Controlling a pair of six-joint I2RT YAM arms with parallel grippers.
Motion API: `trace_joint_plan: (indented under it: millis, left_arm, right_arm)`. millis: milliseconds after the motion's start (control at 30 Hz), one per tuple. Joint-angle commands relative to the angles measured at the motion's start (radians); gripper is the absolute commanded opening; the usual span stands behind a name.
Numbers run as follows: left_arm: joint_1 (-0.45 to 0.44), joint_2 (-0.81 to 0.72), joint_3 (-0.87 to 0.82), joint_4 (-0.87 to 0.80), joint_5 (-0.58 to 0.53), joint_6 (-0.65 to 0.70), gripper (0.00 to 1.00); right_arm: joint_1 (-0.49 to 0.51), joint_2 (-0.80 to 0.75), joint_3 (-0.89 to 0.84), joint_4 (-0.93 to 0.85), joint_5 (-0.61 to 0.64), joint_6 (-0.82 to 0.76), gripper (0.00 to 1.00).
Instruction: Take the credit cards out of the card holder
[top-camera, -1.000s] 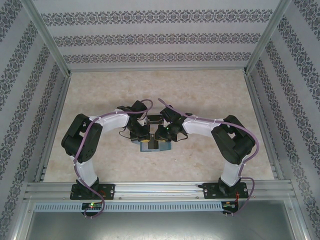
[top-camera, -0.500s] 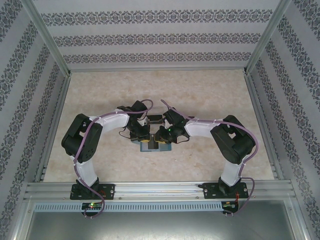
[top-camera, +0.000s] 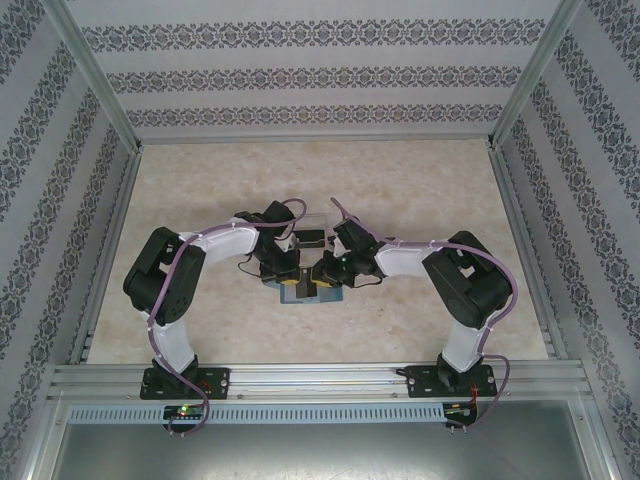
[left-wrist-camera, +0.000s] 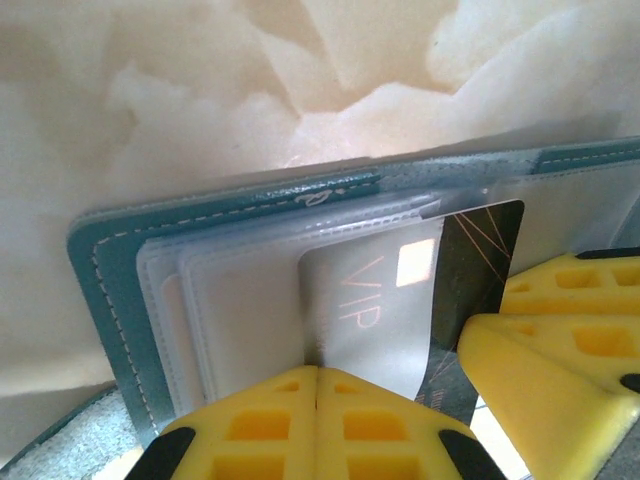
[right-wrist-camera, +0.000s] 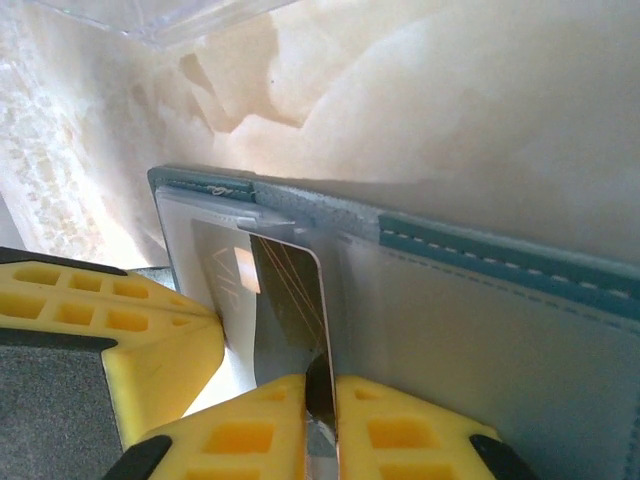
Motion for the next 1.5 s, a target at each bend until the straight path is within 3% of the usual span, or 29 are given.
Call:
trace_joint_plan:
  millis: [0,200,667,1467]
  left_arm:
    - [-0.014,0.037,-0.008,-0.065,-0.053,0.02,0.02]
    - [-0.013,0.029,-0.006,-0.068,-0.054,0.021,0.02]
    - [-0.014,0.015,-0.004,-0.076,-0.063,0.024,0.02]
    - [-0.014,0.009,-0.017,-0.057,-0.049,0.02,0.03]
  right_arm:
    - [-0.006,-0.027,-0.007,0.057,-0.024,0.011,0.11]
    - [-0.019,-0.06,-0.027,-0.018,0.029,-0.025,0.06]
    - [-0.043,-0.129,-0.021,-0.223,0.145,-0.144,0.05]
    - [-0.028,-0.142,0.014,-0.302,0.207,-0.17,0.05]
